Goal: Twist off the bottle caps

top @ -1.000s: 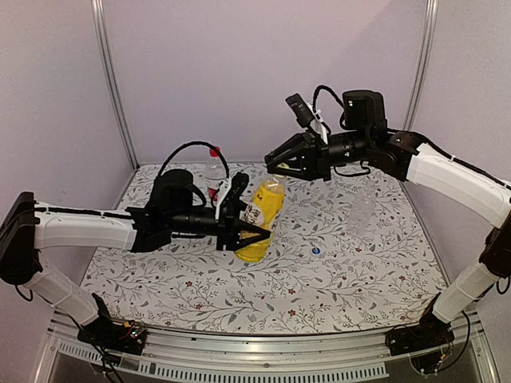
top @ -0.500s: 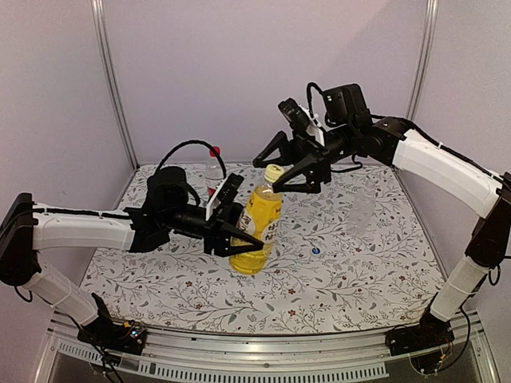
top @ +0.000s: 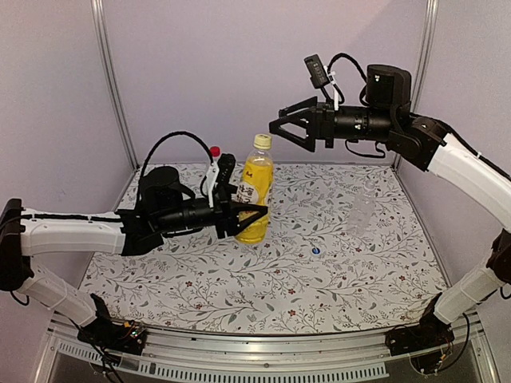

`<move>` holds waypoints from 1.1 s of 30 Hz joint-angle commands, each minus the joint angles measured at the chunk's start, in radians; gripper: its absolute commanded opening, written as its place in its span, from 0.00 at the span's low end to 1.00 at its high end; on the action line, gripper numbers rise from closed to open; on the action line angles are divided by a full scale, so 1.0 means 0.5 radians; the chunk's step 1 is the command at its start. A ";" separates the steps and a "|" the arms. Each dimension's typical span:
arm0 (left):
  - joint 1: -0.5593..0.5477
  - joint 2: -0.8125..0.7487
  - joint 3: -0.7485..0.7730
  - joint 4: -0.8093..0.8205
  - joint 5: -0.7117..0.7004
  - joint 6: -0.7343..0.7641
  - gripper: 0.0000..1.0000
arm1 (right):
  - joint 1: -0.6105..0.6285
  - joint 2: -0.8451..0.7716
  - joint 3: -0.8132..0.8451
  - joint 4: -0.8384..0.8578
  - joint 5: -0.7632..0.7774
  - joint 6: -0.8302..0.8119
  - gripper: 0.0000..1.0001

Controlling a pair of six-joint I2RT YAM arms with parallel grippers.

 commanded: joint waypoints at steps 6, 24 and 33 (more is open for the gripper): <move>-0.254 0.005 0.071 -0.140 -1.152 0.085 0.50 | 0.055 0.064 -0.001 0.203 0.518 0.393 0.95; -0.318 0.075 0.160 -0.221 -1.360 0.152 0.51 | 0.230 0.275 0.137 0.011 0.671 0.245 0.54; -0.326 0.086 0.164 -0.238 -1.383 0.175 0.51 | 0.230 0.257 0.123 0.032 0.670 0.240 0.47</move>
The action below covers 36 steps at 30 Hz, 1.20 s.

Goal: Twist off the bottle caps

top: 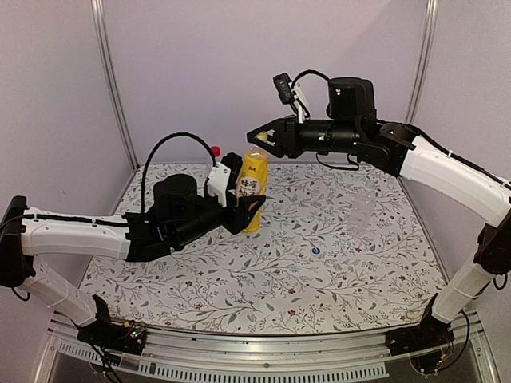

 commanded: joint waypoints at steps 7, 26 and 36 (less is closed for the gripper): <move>-0.043 0.040 0.047 -0.033 -0.058 0.048 0.50 | 0.006 -0.026 0.036 0.047 0.035 0.001 0.54; -0.058 -0.016 -0.003 0.018 0.019 0.152 0.50 | 0.002 -0.035 -0.001 0.059 -0.153 -0.054 0.21; 0.065 -0.193 -0.156 0.067 1.475 0.323 0.52 | -0.072 -0.137 -0.084 -0.266 -1.451 -1.149 0.31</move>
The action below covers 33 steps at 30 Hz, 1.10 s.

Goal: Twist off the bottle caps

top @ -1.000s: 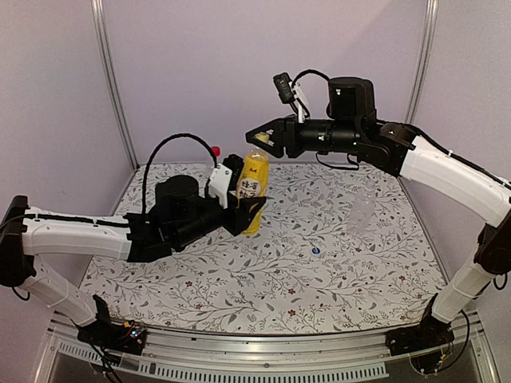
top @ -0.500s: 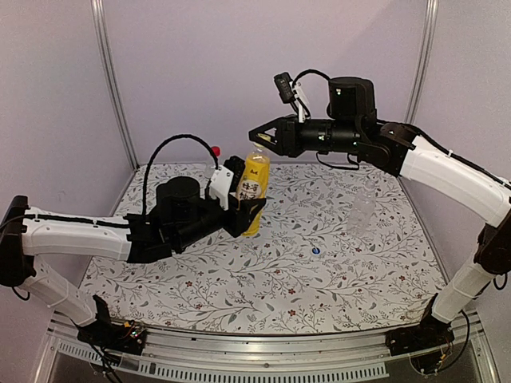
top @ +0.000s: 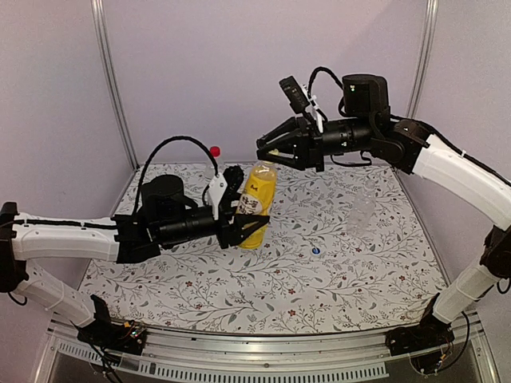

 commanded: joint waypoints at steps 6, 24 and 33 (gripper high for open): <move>0.073 -0.045 -0.089 0.222 0.985 -0.010 0.51 | -0.085 0.028 0.022 -0.246 -0.844 -0.587 0.48; 0.041 0.108 0.012 0.113 0.066 -0.046 0.51 | -0.090 -0.218 -0.141 0.195 0.201 0.243 0.99; -0.093 0.214 0.138 0.040 -0.475 -0.036 0.52 | 0.024 -0.131 -0.094 0.195 0.975 0.593 0.95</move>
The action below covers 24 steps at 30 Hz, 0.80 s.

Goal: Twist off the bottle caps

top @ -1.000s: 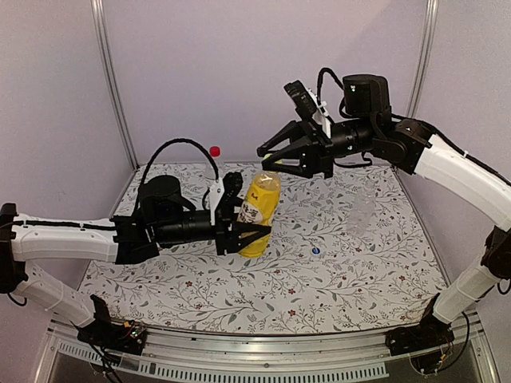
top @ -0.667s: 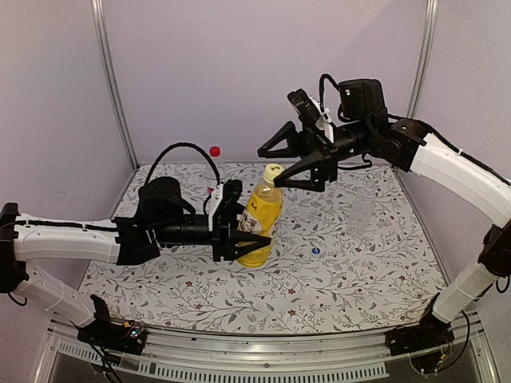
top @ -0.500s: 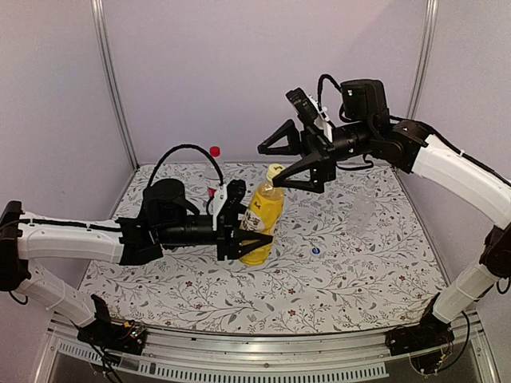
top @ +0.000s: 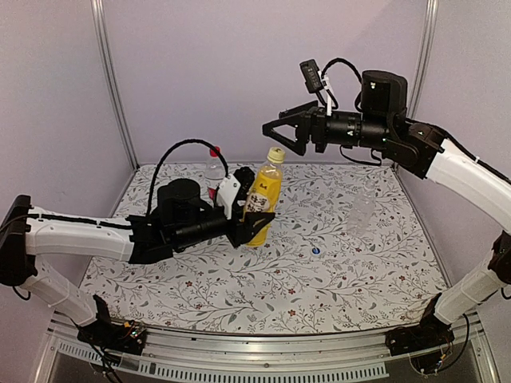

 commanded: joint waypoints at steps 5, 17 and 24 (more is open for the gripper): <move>-0.095 0.044 0.100 -0.006 -0.415 0.002 0.52 | 0.094 0.113 0.042 -0.020 0.482 0.228 0.86; -0.098 0.039 0.109 -0.037 -0.537 0.019 0.52 | 0.113 0.164 0.047 -0.044 0.326 0.221 0.58; -0.100 0.029 0.100 -0.046 -0.565 0.019 0.52 | 0.116 0.185 0.044 -0.051 0.279 0.224 0.54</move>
